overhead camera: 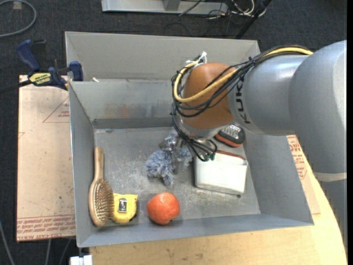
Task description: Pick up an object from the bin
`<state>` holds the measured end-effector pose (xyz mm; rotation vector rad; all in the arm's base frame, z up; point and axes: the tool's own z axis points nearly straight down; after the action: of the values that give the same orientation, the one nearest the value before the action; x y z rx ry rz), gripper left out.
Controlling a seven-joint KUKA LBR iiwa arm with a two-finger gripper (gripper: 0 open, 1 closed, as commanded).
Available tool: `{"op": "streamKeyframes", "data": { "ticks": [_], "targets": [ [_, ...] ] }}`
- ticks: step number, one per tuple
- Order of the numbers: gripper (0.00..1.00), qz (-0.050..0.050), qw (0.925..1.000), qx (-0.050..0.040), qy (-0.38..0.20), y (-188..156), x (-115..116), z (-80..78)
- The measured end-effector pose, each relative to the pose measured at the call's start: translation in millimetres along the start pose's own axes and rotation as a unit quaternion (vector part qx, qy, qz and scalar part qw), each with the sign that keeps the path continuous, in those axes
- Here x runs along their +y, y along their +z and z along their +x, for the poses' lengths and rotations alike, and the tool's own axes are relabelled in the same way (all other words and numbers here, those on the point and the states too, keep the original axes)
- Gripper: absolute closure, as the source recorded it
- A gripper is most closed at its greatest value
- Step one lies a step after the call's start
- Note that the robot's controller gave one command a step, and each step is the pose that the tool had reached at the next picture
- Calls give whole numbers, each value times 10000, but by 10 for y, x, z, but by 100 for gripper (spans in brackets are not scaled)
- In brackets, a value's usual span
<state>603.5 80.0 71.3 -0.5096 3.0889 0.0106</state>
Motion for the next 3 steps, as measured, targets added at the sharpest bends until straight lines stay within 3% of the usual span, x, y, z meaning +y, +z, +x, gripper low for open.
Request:
{"op": "streamKeyframes", "data": {
  "ticks": [2,3],
  "targets": [
    [100,-4,10000,19,1,-42,4,14],
    [100,-9,10000,42,2,-239,10,27]
  ]
}}
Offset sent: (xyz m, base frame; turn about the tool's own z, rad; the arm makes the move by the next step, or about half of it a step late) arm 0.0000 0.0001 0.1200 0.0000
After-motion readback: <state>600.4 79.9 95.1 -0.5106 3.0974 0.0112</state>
